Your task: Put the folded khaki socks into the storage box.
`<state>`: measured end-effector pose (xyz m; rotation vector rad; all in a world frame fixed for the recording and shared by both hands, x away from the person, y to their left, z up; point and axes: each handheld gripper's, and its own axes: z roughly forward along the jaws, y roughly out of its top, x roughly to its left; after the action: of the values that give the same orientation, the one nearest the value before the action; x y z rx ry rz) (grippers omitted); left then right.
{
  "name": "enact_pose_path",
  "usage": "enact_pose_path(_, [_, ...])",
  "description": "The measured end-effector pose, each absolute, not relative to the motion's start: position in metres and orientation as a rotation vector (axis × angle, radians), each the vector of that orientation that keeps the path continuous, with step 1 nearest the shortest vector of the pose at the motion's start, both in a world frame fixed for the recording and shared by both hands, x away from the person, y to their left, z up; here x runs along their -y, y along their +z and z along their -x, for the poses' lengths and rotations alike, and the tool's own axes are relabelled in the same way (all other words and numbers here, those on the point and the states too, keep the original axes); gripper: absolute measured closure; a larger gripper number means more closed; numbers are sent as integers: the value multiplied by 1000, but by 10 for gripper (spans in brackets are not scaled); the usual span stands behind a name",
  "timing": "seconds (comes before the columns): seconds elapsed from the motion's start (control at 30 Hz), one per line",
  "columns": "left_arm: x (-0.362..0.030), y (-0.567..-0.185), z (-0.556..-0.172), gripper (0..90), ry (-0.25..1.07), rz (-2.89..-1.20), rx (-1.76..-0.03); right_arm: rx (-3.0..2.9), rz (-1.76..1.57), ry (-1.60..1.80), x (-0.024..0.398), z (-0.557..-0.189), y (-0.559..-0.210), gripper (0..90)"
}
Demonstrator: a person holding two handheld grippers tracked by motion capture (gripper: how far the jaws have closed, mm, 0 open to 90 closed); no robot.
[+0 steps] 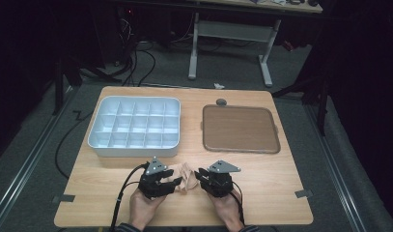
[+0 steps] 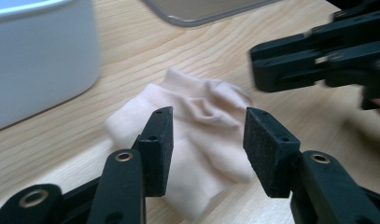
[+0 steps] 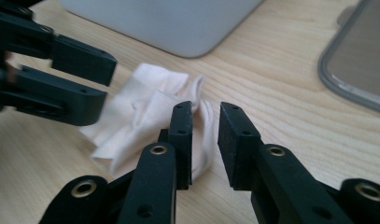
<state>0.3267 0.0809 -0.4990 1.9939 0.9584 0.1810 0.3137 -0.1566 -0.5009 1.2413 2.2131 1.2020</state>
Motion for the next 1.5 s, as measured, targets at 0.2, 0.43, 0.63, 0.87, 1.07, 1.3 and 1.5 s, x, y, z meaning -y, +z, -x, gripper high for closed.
enact_pose_path(0.2, [-91,-506,-328,510,220,-1995,-1042,-2247,-1190,1216,146,-311,-491,731])
enact_pose_path(0.43, [-94,-515,-331,483,216,-2000,-1095,-2298,-1144,1194,126,-313,-493,679])
enact_pose_path(0.63, [-91,-521,-333,477,212,-2013,-1107,-2346,-1156,1086,117,-321,-504,693])
enact_pose_path(0.87, [-88,-524,-333,476,237,-2039,-1103,-2339,-1147,1029,119,-321,-511,823])
enact_pose_path(1.07, [-85,-528,-330,488,284,-2061,-1094,-2300,-1141,1056,126,-317,-511,827])
enact_pose_path(1.3, [-83,-529,-328,489,309,-2069,-1089,-2295,-1162,1032,134,-316,-517,828])
enact_pose_path(1.5, [-84,-529,-329,479,302,-2062,-1084,-2292,-1169,1023,135,-316,-526,808])
